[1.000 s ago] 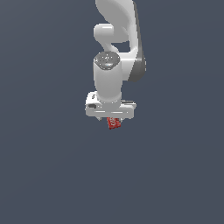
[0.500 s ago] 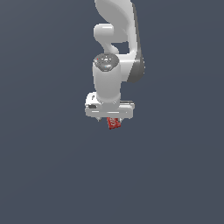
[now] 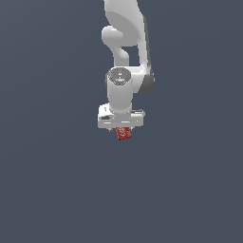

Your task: Pick up the object and move it to a goal position.

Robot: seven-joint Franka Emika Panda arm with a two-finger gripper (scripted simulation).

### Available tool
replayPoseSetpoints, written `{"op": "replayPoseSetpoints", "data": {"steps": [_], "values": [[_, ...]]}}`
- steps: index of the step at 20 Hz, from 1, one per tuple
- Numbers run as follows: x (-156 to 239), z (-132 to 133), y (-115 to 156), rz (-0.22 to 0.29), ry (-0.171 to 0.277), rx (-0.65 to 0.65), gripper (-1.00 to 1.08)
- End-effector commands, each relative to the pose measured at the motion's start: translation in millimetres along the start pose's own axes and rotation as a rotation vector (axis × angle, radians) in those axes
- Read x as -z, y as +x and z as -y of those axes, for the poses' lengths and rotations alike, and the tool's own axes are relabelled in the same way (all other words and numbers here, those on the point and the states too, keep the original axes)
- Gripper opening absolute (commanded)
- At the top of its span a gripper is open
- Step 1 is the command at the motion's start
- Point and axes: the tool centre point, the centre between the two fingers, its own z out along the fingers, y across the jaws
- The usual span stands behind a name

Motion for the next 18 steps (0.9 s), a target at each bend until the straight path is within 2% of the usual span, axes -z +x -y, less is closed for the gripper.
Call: {"op": "replayPoseSetpoints", "data": {"steps": [1, 10, 18], "values": [[-15.1, 3.6, -13.5, 0.0, -0.003, 0.048, 1.0], [-47.6, 13.2, -48.5, -0.001, -0.006, 0.165, 1.0], [-53.0, 14.9, -54.7, 0.0, -0.006, 0.183, 1.0]]}}
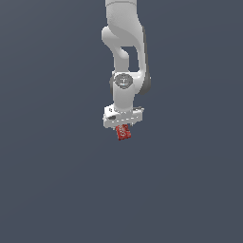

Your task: Pick up the object and move it to a goal position.

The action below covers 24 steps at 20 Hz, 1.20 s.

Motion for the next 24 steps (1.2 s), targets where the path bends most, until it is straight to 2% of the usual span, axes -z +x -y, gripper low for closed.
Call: {"op": "replayPoseSetpoints", "data": {"steps": [1, 13, 18, 19, 24], "values": [[-1.0, -0.1, 0.0, 0.0, 0.0, 0.0, 1.0], [-44.1, 0.5, -1.6, -0.001, 0.0, 0.003, 1.0], [-50.6, 0.4, -1.3, -0.001, 0.0, 0.004, 1.0], [-50.6, 0.4, -1.3, -0.001, 0.0, 0.004, -1.0], [-50.6, 0.4, -1.3, -0.001, 0.0, 0.004, -1.0]]}}
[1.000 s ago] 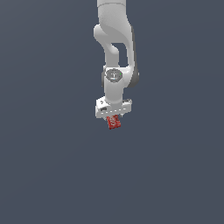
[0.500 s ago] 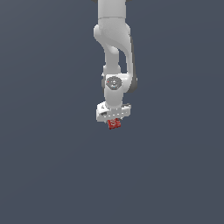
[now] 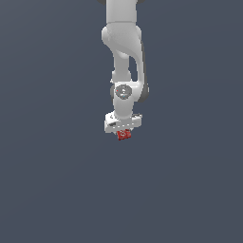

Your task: Pick up the object and move it to a goal position.

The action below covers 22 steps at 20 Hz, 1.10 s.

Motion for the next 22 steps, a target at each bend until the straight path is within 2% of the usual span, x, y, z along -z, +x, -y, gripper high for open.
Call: {"op": "replayPoseSetpoints", "data": {"steps": [1, 12, 22], "values": [[-0.7, 0.0, 0.2, 0.0, 0.0, 0.0, -1.0], [11.0, 1.7, -0.9, 0.0, 0.0, 0.0, -1.0], [66.3, 11.7, -5.0, 0.0, -0.001, 0.0, -1.0]]}}
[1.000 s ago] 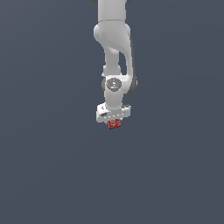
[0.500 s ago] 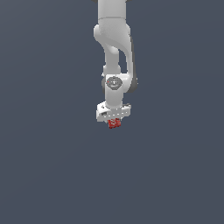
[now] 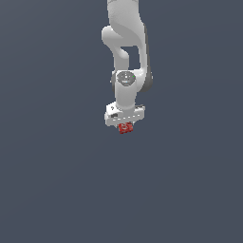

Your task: Pick up the object and move it to a goal position.

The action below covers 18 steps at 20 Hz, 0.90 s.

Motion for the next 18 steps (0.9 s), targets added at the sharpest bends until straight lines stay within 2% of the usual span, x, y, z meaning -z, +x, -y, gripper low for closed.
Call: {"op": "replayPoseSetpoints", "data": {"steps": [1, 18], "values": [[19.3, 3.4, -1.3, -0.001, 0.0, 0.0, -1.0], [188.9, 34.0, -11.5, -0.001, 0.0, 0.001, -1.0]]}}
